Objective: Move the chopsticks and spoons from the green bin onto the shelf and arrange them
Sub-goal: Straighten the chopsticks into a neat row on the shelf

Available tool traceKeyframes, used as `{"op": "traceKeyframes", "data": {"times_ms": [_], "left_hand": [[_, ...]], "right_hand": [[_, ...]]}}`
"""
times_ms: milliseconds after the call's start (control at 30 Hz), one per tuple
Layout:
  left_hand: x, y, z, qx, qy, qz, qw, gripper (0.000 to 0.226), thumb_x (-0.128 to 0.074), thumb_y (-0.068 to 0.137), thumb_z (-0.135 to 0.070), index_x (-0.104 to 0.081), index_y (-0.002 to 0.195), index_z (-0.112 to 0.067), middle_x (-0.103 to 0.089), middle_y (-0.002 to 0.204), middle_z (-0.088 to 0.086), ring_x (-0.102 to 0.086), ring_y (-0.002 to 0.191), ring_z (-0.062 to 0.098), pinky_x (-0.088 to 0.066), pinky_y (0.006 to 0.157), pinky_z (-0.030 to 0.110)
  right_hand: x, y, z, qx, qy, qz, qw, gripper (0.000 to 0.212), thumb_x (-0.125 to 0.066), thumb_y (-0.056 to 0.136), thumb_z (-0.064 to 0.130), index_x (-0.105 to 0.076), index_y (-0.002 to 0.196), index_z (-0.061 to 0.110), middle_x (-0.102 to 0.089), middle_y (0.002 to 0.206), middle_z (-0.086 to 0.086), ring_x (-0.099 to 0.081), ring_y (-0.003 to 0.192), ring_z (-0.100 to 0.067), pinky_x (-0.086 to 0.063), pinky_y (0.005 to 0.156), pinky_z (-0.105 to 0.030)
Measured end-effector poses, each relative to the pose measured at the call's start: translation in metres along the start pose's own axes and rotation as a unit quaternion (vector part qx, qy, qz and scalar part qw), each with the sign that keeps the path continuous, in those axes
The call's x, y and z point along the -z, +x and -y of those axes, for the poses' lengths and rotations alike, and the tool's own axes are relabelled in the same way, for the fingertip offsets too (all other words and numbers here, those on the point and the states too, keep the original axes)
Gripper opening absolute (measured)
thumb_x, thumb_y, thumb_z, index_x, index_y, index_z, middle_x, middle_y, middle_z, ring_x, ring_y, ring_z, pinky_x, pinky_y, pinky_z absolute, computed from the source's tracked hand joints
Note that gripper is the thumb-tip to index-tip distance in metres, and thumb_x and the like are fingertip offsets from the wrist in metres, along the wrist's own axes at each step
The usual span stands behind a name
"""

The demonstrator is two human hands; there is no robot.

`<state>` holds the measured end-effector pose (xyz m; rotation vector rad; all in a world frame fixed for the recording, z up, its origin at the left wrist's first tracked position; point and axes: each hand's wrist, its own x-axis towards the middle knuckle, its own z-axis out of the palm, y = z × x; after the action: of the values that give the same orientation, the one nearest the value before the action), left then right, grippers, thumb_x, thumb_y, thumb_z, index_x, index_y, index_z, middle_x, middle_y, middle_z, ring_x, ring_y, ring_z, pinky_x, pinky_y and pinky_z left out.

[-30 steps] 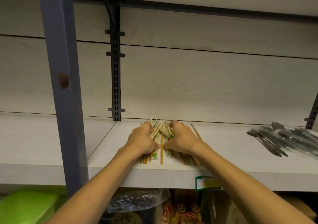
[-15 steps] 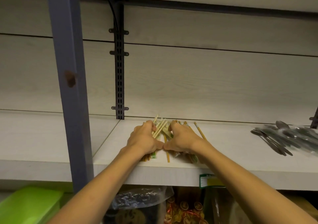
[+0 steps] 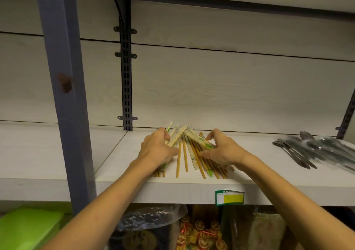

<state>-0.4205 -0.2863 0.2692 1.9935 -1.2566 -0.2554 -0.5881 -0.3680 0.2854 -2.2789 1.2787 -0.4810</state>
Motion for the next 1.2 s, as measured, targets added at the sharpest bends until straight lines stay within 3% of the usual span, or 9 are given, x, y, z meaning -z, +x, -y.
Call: {"op": "traceKeyframes", "data": {"times_ms": [100, 200, 300, 400, 533, 733, 867, 1000, 1200], "left_hand": [[0.001, 0.004, 0.001, -0.008, -0.053, -0.012, 0.998, 0.027, -0.064, 0.082, -0.028, -0.044, 0.100, -0.026, -0.062, 0.095, 0.002, -0.065, 0.068, 0.021, -0.045, 0.052, 0.026], [0.001, 0.004, 0.003, -0.002, -0.125, -0.017, 0.992, 0.022, -0.056, 0.086, -0.021, -0.041, 0.101, -0.025, -0.066, 0.096, 0.011, -0.065, 0.047, 0.018, -0.051, 0.044, 0.026], [0.001, 0.003, 0.004, 0.008, -0.153, -0.030, 0.988, 0.022, -0.054, 0.088, -0.020, -0.041, 0.105, -0.023, -0.067, 0.095, 0.014, -0.056, 0.035, 0.008, -0.045, 0.039, 0.021], [0.004, 0.002, 0.005, 0.014, -0.178, -0.036, 0.983, 0.024, -0.054, 0.089, -0.018, -0.043, 0.110, -0.020, -0.068, 0.084, 0.013, -0.050, 0.029, 0.005, -0.039, 0.034, 0.015], [0.007, 0.002, 0.008, 0.009, -0.185, -0.039, 0.982, 0.024, -0.057, 0.089, -0.023, -0.044, 0.109, -0.023, -0.066, 0.061, 0.006, -0.050, 0.035, 0.010, -0.040, 0.037, 0.018], [0.006, 0.002, 0.012, 0.006, -0.209, -0.061, 0.976, 0.025, -0.057, 0.090, -0.022, -0.044, 0.111, -0.023, -0.062, 0.059, 0.005, -0.051, 0.041, 0.014, -0.042, 0.042, 0.023], [0.006, 0.003, 0.016, 0.007, -0.241, -0.075, 0.968, 0.032, -0.066, 0.088, -0.028, -0.044, 0.110, -0.024, -0.061, 0.058, 0.004, -0.051, 0.041, 0.013, -0.043, 0.041, 0.024], [0.007, 0.004, 0.017, 0.021, -0.263, -0.091, 0.960, 0.037, -0.064, 0.090, -0.021, -0.040, 0.118, -0.024, -0.063, 0.068, 0.008, -0.053, 0.047, 0.016, -0.047, 0.044, 0.026], [0.003, 0.007, 0.009, 0.044, -0.297, -0.050, 0.953, 0.055, -0.059, 0.093, -0.014, -0.028, 0.135, -0.029, -0.066, 0.085, 0.016, -0.057, 0.052, 0.017, -0.050, 0.045, 0.026]], "right_hand": [[-0.007, 0.002, 0.006, 0.003, 0.062, -0.023, 0.998, 0.043, -0.065, 0.087, 0.016, -0.037, 0.121, 0.020, -0.059, 0.092, -0.008, -0.057, 0.055, -0.015, -0.045, 0.040, -0.022], [-0.018, 0.007, 0.013, 0.036, 0.023, -0.051, 0.998, 0.048, -0.068, 0.084, 0.016, -0.043, 0.124, 0.019, -0.055, 0.099, -0.006, -0.058, 0.058, -0.015, -0.046, 0.042, -0.023], [-0.027, 0.009, 0.021, 0.042, -0.047, -0.039, 0.997, 0.053, -0.070, 0.079, 0.012, -0.046, 0.126, 0.017, -0.054, 0.107, -0.007, -0.062, 0.070, -0.021, -0.054, 0.047, -0.030], [-0.030, 0.009, 0.025, 0.035, -0.083, -0.030, 0.995, 0.048, -0.066, 0.075, 0.008, -0.046, 0.119, 0.013, -0.058, 0.094, -0.008, -0.065, 0.066, -0.026, -0.057, 0.047, -0.036], [-0.029, 0.009, 0.031, 0.024, -0.089, -0.004, 0.996, 0.044, -0.068, 0.076, 0.010, -0.044, 0.112, 0.012, -0.058, 0.084, -0.007, -0.061, 0.054, -0.019, -0.054, 0.041, -0.028], [-0.030, 0.009, 0.037, -0.004, -0.086, 0.039, 0.996, 0.028, -0.069, 0.081, 0.019, -0.045, 0.095, 0.013, -0.059, 0.077, -0.003, -0.055, 0.051, -0.013, -0.043, 0.035, -0.019], [-0.030, 0.008, 0.034, 0.008, -0.038, 0.034, 0.999, 0.017, -0.055, 0.088, 0.023, -0.046, 0.097, 0.012, -0.058, 0.079, -0.004, -0.052, 0.054, -0.015, -0.042, 0.040, -0.023], [-0.029, 0.006, 0.027, 0.031, 0.029, -0.015, 0.999, 0.025, -0.043, 0.097, 0.033, -0.046, 0.107, 0.010, -0.055, 0.082, -0.004, -0.052, 0.055, -0.017, -0.044, 0.040, -0.024], [-0.030, 0.010, 0.016, 0.031, 0.104, -0.048, 0.993, 0.037, -0.054, 0.094, 0.041, -0.049, 0.109, 0.008, -0.059, 0.092, -0.010, -0.056, 0.057, -0.022, -0.055, 0.056, -0.041]]}}
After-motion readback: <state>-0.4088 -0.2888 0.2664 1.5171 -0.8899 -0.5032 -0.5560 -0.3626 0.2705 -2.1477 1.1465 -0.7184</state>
